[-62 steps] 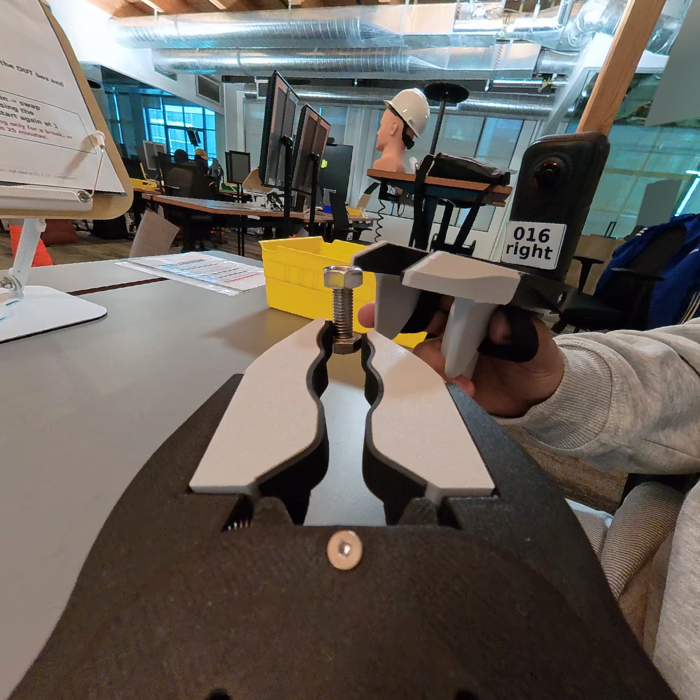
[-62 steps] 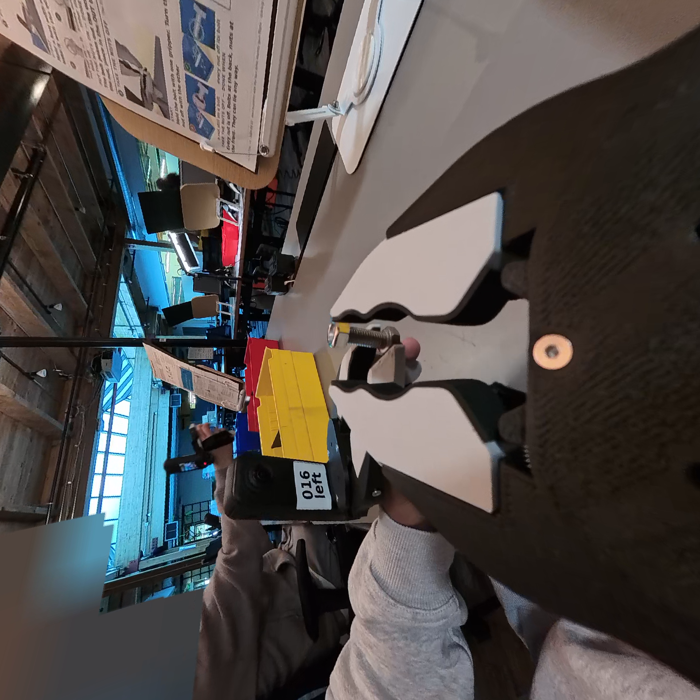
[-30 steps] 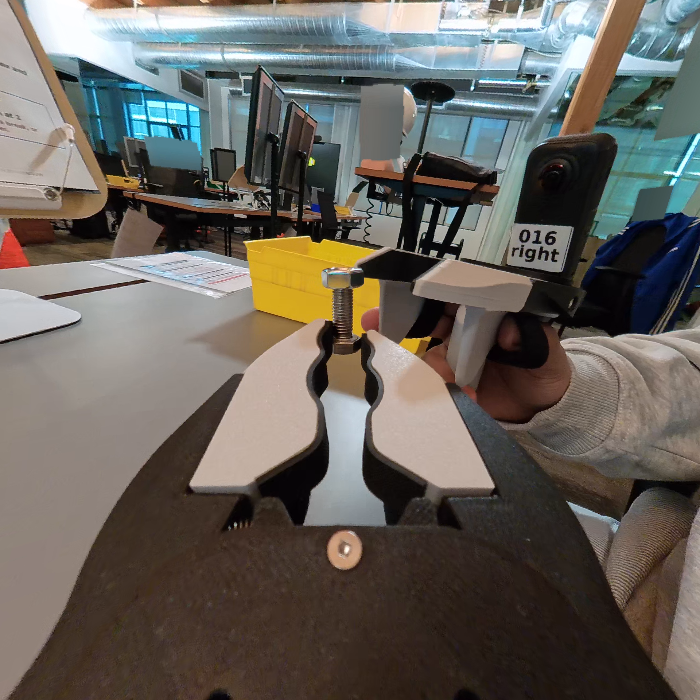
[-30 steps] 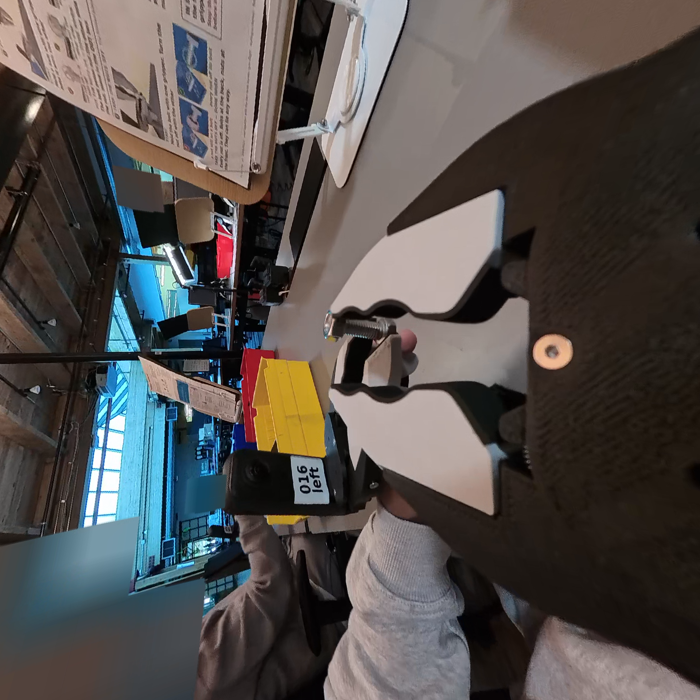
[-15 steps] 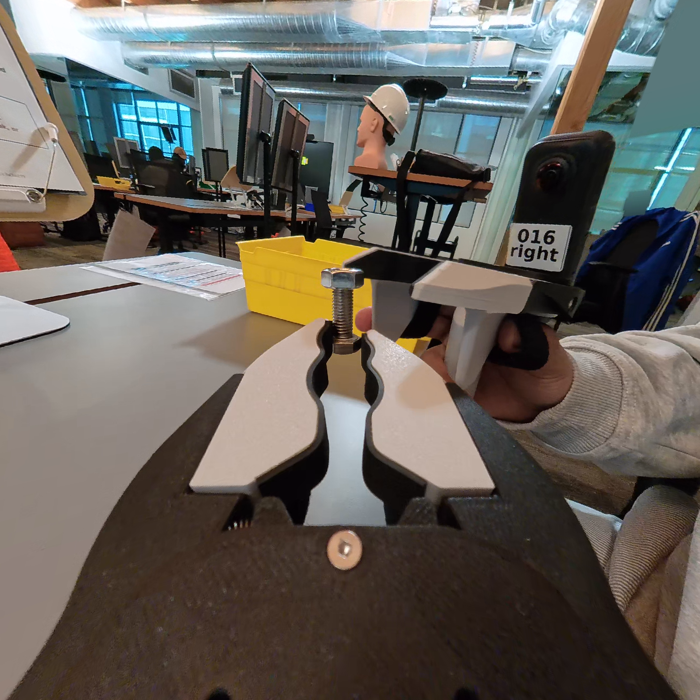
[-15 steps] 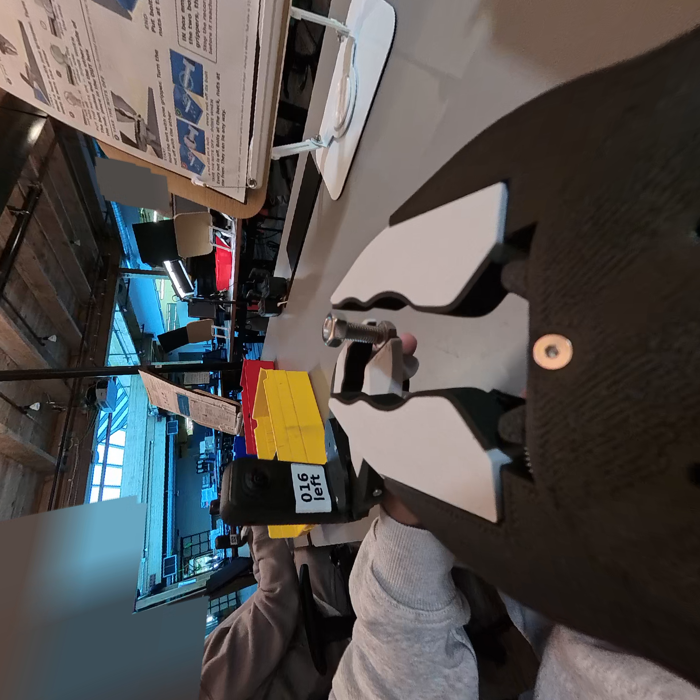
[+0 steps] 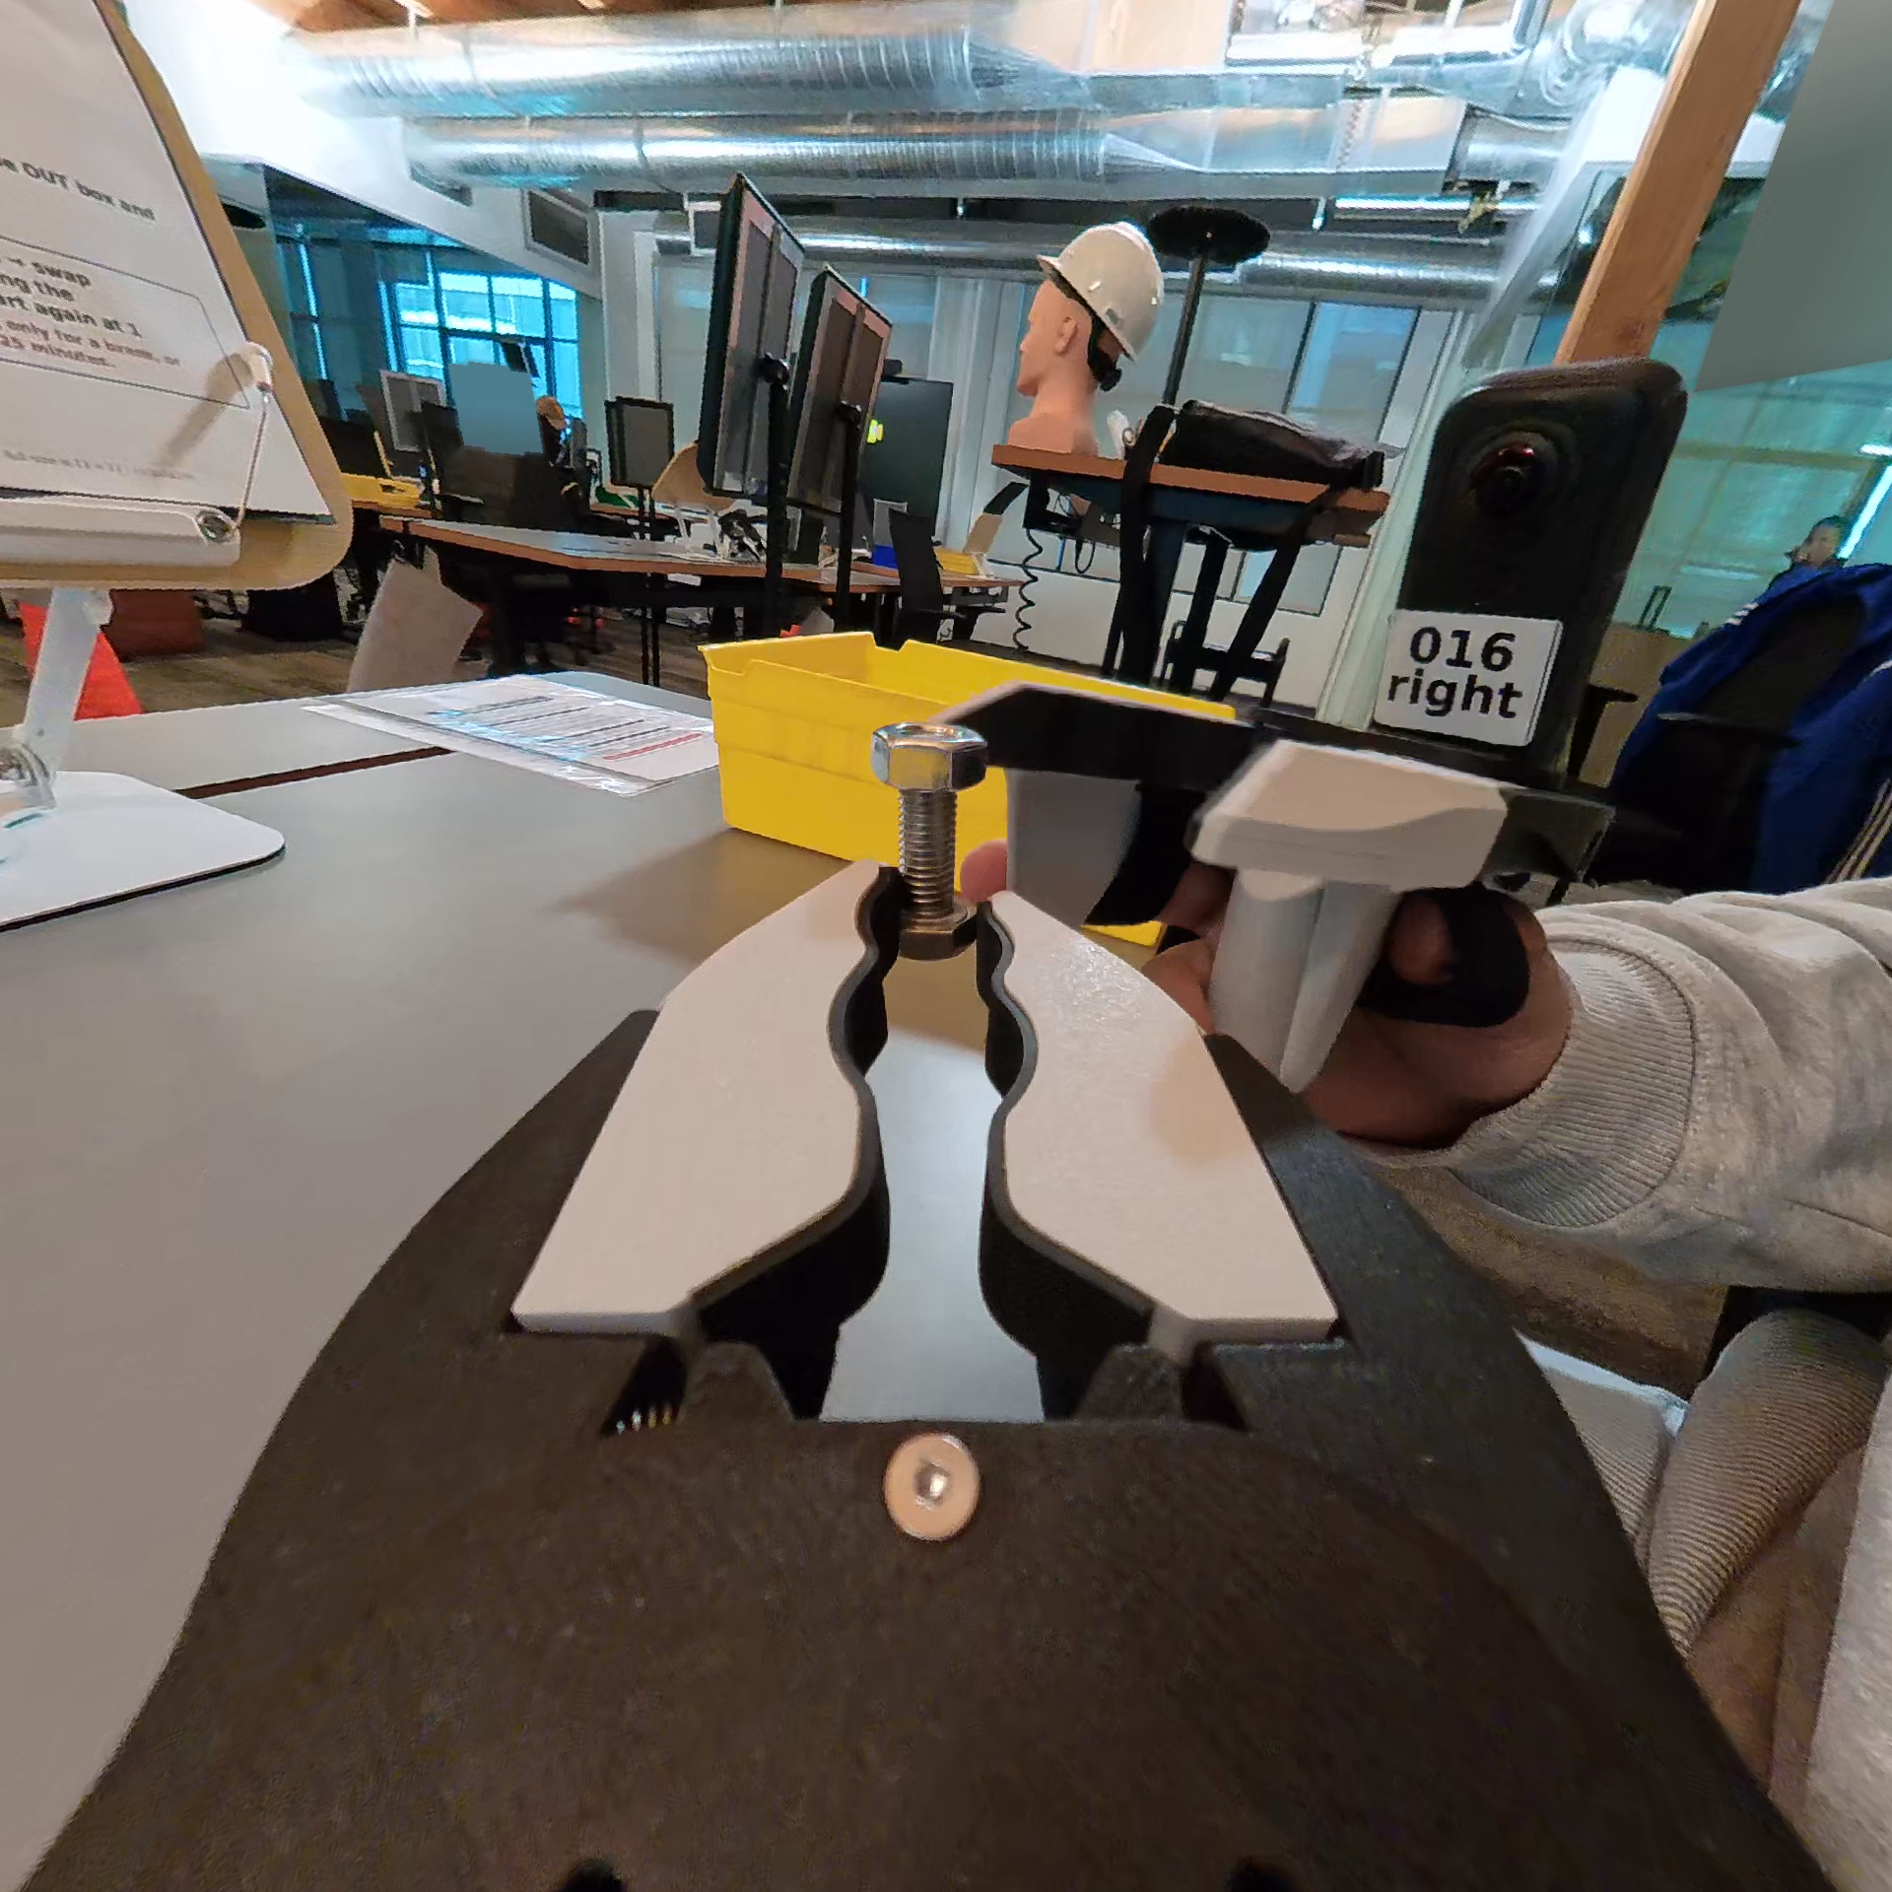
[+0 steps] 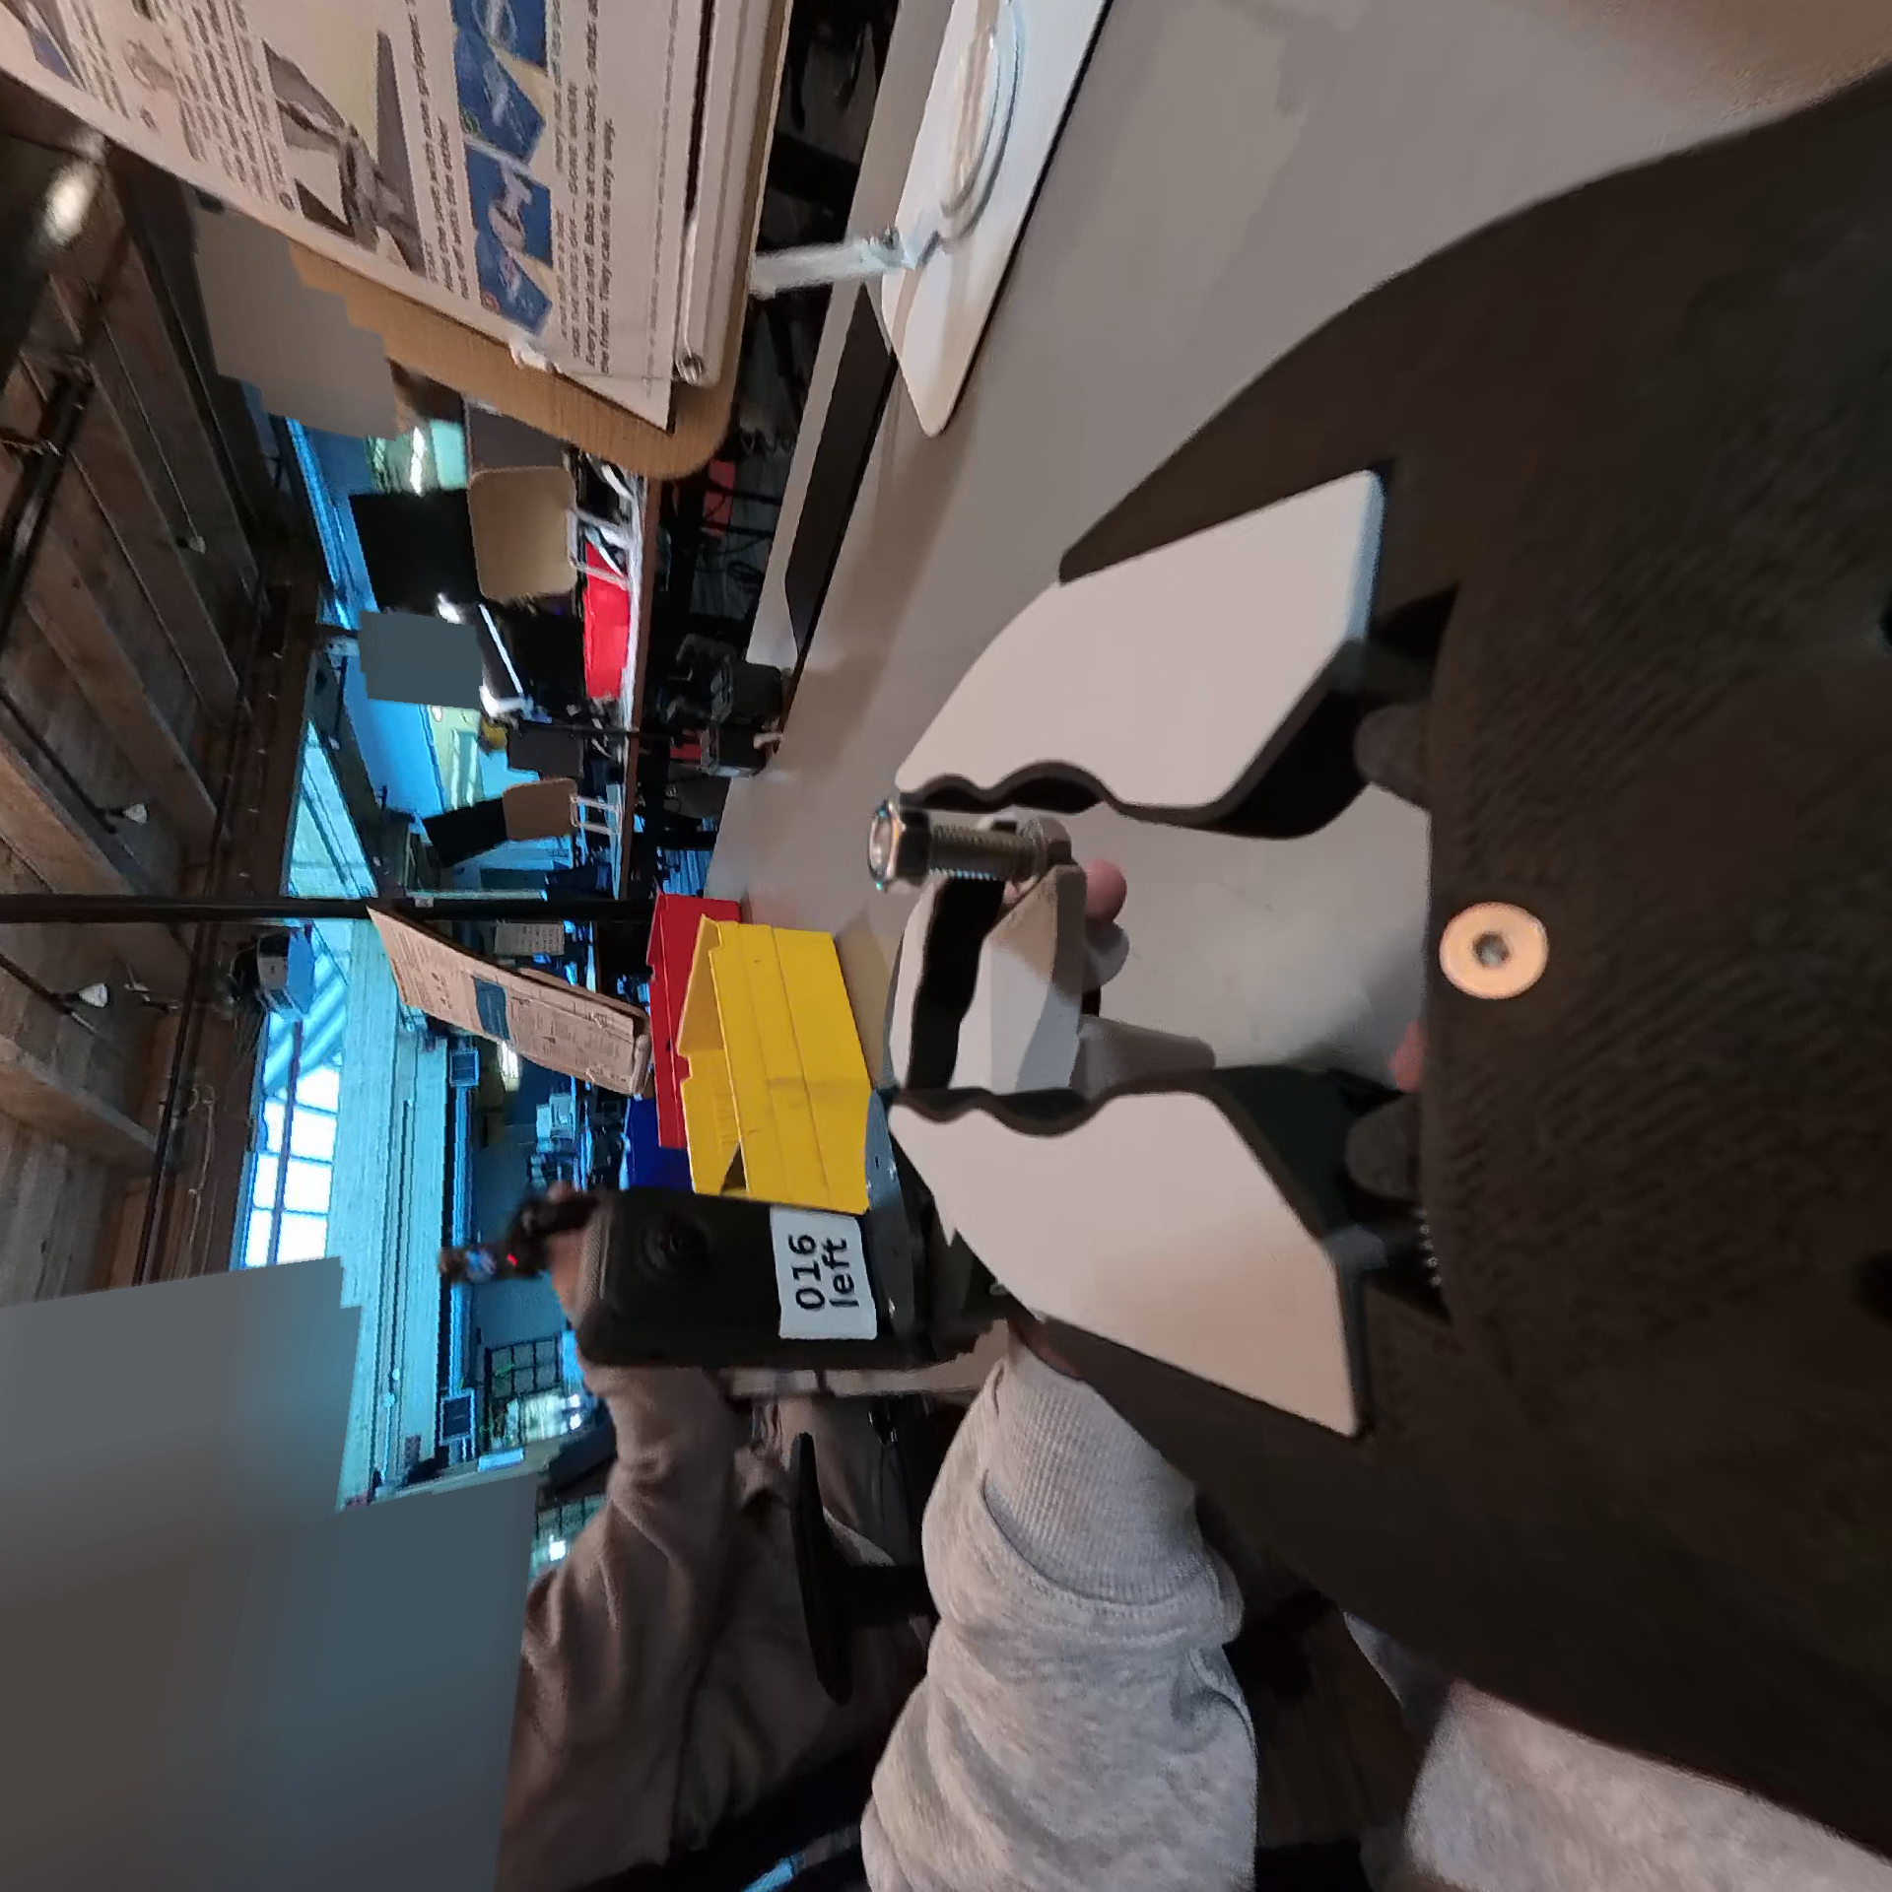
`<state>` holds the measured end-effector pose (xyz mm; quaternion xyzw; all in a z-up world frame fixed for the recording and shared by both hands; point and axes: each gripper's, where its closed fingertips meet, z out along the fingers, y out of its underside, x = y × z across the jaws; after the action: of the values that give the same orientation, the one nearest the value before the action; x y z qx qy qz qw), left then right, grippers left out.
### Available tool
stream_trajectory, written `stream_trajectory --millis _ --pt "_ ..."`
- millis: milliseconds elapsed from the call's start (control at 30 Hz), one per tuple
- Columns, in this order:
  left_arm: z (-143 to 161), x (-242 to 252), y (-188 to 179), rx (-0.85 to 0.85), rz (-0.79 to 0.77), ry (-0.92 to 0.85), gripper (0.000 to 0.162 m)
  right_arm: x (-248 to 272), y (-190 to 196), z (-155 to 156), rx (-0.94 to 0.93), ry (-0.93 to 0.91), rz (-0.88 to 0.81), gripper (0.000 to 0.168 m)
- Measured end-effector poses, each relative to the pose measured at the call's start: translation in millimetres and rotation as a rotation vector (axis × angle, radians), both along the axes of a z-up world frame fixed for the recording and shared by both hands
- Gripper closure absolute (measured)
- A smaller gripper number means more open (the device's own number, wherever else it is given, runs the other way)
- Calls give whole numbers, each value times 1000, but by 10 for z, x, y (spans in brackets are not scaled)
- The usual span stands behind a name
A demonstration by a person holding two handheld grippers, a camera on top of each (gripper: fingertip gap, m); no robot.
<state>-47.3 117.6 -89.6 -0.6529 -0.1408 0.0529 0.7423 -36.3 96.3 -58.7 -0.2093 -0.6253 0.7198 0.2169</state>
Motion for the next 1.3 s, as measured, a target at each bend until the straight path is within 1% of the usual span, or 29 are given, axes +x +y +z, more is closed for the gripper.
stream_trajectory --millis 67,133,300,467,633,867,1300 --pt "-16 -18 -20 -13 9 -11 146 21 -48 -7 -7 -17 33 116" --pt "-29 -64 -62 -19 29 -31 146 63 -87 -11 -2 -24 74 128" --pt "-51 -85 -101 -34 35 -61 146 2 -73 -9 6 -3 28 122" --pt "-53 -48 -96 -49 35 -26 146 -86 -16 -51 19 -29 -21 126" --pt "-44 -50 -101 -41 32 -27 146 -117 31 -43 0 -43 -35 128" --pt "-30 57 -50 -29 -31 -19 146 -118 31 -50 7 -40 -38 130" --pt "-26 112 -24 -29 -54 -8 146 -103 17 -62 18 -41 -31 135"
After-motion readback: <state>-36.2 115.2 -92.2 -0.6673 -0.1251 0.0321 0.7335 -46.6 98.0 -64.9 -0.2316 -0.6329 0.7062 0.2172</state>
